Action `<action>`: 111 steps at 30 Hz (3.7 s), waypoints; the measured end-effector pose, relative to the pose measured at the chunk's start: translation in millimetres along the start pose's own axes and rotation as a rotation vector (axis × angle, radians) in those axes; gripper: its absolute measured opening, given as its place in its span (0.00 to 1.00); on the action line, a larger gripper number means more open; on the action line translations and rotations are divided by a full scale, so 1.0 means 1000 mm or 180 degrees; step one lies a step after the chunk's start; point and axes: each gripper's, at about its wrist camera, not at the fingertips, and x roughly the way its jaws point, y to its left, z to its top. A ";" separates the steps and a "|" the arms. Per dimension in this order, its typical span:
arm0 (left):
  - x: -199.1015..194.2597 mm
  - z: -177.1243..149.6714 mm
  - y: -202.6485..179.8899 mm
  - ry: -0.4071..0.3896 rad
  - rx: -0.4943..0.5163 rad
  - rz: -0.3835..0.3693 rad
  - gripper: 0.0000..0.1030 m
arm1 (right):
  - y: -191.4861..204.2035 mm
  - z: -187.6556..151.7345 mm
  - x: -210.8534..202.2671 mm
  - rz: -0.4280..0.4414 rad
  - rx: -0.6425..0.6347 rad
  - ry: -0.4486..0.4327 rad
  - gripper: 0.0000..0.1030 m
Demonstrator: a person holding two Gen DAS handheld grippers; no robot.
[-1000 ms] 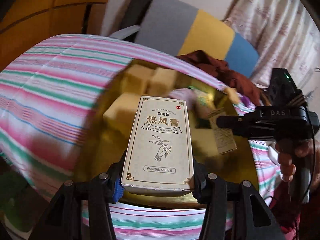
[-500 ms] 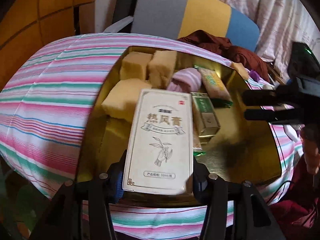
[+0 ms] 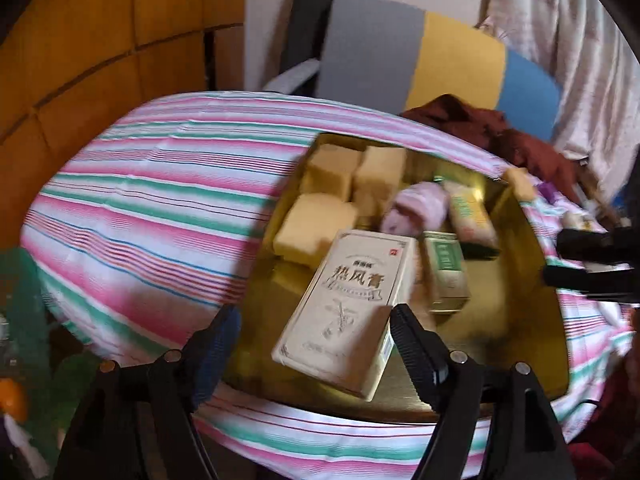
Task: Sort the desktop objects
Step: 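Carry both boxes over the gold tray and open both grippers to drop them, then move both grippers back from the tray toward the remaining items, then grasp the white box with the left gripper while the right grasps the printed snack bag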
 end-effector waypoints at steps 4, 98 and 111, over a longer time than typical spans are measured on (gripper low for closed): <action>-0.009 0.002 0.004 -0.0131 -0.0343 -0.0245 0.76 | -0.012 -0.002 -0.019 -0.0148 -0.0014 -0.0139 0.73; 0.108 0.007 -0.469 0.0454 0.1735 -0.1882 0.54 | -0.371 0.017 -0.274 -0.1957 0.1369 -0.0695 0.53; 0.071 -0.036 -0.362 0.0041 0.1161 -0.1799 0.53 | -0.351 0.023 -0.262 -0.1518 0.1124 -0.0739 0.50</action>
